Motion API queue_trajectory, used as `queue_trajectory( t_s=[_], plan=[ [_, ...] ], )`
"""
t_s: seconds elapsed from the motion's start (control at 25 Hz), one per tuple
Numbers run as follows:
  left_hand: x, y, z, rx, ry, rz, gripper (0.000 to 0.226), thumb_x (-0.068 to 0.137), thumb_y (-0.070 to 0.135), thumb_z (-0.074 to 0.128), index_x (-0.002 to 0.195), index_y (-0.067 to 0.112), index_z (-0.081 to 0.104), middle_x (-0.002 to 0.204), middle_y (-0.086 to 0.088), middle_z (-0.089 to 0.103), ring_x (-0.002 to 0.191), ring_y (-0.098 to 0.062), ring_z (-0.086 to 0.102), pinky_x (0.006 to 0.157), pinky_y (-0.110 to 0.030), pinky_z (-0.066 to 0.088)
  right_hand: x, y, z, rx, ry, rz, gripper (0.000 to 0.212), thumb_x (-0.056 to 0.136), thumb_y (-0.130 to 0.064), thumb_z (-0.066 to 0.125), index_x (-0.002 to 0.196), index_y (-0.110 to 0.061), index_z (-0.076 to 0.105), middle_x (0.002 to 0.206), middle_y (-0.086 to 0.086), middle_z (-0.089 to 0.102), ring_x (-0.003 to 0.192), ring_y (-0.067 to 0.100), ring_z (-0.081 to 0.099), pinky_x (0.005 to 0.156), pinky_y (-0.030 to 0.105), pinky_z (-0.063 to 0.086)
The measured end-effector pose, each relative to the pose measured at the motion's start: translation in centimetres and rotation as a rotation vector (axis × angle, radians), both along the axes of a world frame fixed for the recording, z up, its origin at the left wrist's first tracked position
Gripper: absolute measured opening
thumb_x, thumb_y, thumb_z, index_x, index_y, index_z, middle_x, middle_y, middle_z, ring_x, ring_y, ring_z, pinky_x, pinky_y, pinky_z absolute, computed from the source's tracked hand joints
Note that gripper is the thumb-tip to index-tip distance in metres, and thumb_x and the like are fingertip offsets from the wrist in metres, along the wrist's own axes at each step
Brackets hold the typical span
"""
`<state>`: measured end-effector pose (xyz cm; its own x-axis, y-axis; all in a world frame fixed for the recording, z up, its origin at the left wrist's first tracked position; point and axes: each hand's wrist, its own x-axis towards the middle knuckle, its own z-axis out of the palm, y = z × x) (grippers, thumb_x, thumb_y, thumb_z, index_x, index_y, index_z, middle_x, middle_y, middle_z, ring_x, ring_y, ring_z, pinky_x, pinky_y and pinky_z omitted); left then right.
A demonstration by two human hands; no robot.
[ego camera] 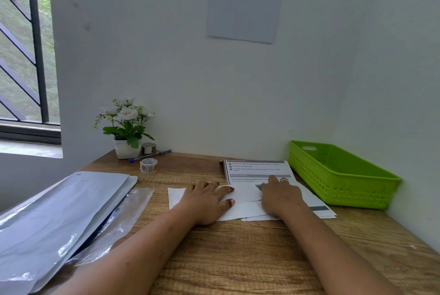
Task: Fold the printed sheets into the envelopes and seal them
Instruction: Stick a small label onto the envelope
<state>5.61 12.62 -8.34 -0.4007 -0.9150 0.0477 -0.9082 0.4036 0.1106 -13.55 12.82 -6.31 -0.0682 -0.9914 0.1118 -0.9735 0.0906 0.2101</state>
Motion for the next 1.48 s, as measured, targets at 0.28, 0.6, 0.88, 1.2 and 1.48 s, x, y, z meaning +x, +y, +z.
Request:
queue_trajectory(
  t_s=[0.28, 0.6, 0.88, 1.2, 1.48],
  plan=[
    [0.0, -0.1, 0.0, 0.001, -0.008, 0.033, 0.055, 0.094, 0.062, 0.018, 0.146, 0.044, 0.015, 0.158, -0.001, 0.015, 0.144, -0.028, 0.011, 0.116, -0.049, 0.008, 0.2, 0.4, 0.5, -0.117, -0.001, 0.069, 0.031, 0.091, -0.015, 0.047, 0.119, -0.015, 0.058, 0.120, 0.004, 0.059, 0.109, 0.022, 0.057, 0.085, 0.032, 0.045],
    [0.7, -0.6, 1.3, -0.063, 0.060, 0.101, 0.077, 0.079, 0.075, 0.042, 0.144, 0.036, 0.026, 0.148, 0.000, 0.034, 0.136, -0.024, 0.030, 0.109, -0.047, 0.024, -0.6, 0.9, 1.1, -0.128, -0.179, 0.077, 0.028, 0.092, -0.023, 0.046, 0.118, -0.016, 0.054, 0.120, 0.005, 0.060, 0.108, 0.024, 0.056, 0.080, 0.032, 0.042],
    [2.7, 0.5, 3.5, -0.107, 0.412, 0.094, 0.019, 0.090, 0.040, 0.057, 0.101, 0.025, 0.056, 0.104, 0.000, 0.062, 0.086, -0.012, 0.052, 0.067, -0.025, 0.037, -1.5, 3.7, 3.1, -0.264, -0.779, 0.021, 0.043, 0.089, -0.029, 0.056, 0.130, -0.016, 0.054, 0.131, 0.005, 0.057, 0.116, 0.023, 0.056, 0.093, 0.032, 0.047],
    [1.4, 3.2, 7.2, -0.016, 1.119, 0.065, 0.009, 0.096, 0.028, 0.051, 0.094, 0.020, 0.055, 0.084, -0.006, 0.070, 0.065, -0.019, 0.063, 0.056, -0.026, 0.045, 2.0, 10.3, 2.8, -0.079, -1.654, 0.110, 0.063, 0.090, -0.033, 0.063, 0.144, -0.025, 0.032, 0.135, 0.002, 0.052, 0.110, 0.020, 0.058, 0.093, 0.041, 0.051],
    [-6.7, 4.0, 9.4, -0.055, 1.336, 0.233, 0.019, 0.096, 0.026, 0.050, 0.113, 0.017, 0.050, 0.103, -0.006, 0.059, 0.088, -0.024, 0.060, 0.073, -0.034, 0.049, -0.3, 11.8, 3.8, -0.324, -1.832, 0.129, 0.043, 0.087, -0.017, 0.066, 0.124, -0.022, 0.046, 0.115, 0.002, 0.063, 0.103, 0.023, 0.062, 0.088, 0.046, 0.055]
  ],
)
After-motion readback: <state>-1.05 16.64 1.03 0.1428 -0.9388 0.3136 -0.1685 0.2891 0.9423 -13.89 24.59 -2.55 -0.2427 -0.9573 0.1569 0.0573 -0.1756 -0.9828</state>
